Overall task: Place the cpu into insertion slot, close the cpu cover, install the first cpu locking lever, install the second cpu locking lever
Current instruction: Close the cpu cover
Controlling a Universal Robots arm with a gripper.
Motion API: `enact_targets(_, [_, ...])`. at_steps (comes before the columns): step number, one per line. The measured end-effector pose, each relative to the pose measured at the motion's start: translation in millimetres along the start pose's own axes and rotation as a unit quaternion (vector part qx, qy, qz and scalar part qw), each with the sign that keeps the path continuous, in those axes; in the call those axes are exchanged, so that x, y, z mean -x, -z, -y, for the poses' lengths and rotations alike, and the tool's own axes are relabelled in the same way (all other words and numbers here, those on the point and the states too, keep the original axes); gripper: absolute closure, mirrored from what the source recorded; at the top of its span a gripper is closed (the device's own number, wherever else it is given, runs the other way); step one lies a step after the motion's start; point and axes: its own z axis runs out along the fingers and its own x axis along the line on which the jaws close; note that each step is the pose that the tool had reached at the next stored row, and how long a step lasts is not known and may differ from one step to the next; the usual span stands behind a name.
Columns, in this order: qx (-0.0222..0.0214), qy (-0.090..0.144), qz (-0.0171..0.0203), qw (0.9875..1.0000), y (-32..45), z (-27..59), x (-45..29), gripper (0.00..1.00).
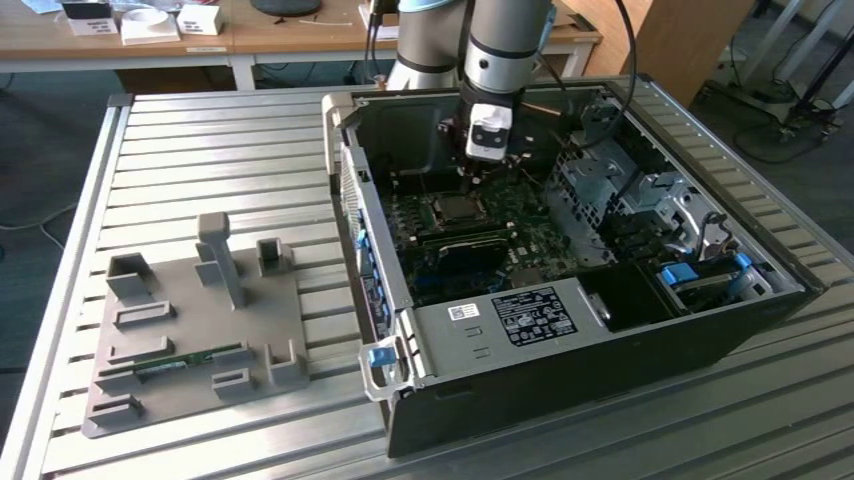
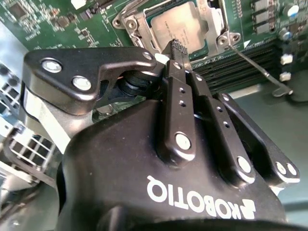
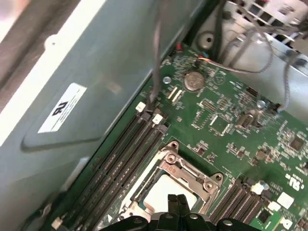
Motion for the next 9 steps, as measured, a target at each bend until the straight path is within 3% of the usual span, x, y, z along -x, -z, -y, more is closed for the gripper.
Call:
enact_targets(5, [-0.0004,0.046,-0.0018,0.9990,-0.7,0.0,0.0,0.89])
enact_targets(9, [-0.0008,0.082,-0.0033,0.9966,-1.2,0.1,0.0,0.89])
